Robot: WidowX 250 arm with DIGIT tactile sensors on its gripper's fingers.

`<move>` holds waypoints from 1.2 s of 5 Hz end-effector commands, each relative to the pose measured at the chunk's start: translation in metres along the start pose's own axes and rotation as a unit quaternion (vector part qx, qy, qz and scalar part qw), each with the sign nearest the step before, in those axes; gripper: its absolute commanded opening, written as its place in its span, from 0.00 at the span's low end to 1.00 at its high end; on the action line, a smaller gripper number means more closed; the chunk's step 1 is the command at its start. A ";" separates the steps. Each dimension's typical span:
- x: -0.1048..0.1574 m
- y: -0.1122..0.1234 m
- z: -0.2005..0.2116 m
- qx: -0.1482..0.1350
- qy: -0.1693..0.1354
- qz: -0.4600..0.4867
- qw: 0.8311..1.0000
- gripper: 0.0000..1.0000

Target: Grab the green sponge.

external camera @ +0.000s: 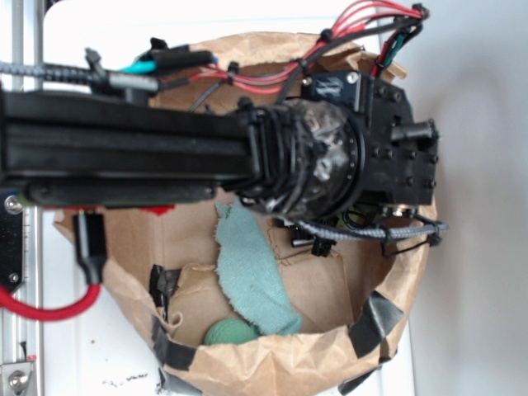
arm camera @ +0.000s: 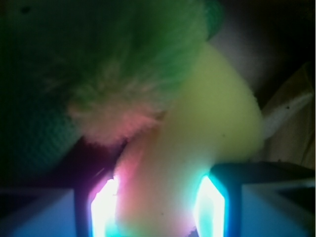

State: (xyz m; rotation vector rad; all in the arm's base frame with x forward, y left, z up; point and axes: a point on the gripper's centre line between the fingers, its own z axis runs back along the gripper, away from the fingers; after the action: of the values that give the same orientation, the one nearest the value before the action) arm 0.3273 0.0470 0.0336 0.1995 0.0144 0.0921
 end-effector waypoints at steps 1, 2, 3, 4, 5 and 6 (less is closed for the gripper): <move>-0.012 0.012 0.073 -0.053 -0.073 -0.012 0.996 0.00; -0.019 0.012 0.092 -0.077 -0.091 -0.022 0.993 0.00; -0.026 0.012 0.108 -0.095 -0.103 -0.027 0.990 0.00; -0.033 0.008 0.121 -0.091 -0.107 -0.028 0.990 0.00; -0.040 0.007 0.134 -0.103 -0.104 -0.040 0.989 0.21; -0.051 0.006 0.147 -0.109 -0.115 -0.049 0.986 0.29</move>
State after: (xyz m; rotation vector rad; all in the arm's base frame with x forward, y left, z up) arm 0.2773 0.0130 0.1619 -0.0239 -0.1530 -0.0283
